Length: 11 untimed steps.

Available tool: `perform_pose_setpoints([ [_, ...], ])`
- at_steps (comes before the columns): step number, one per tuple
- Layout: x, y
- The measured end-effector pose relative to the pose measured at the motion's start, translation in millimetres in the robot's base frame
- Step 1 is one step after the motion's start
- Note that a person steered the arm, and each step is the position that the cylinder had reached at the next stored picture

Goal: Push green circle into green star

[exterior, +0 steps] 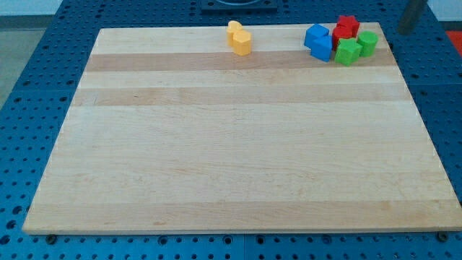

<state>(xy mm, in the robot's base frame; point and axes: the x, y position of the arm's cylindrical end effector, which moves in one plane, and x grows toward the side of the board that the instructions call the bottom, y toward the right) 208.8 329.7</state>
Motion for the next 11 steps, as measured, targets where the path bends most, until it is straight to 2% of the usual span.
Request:
perform_pose_setpoints([
  [1, -2.4, -22.1],
  [6, 55.0, -52.3],
  [9, 63.5, -75.7],
  [11, 88.0, -96.0],
])
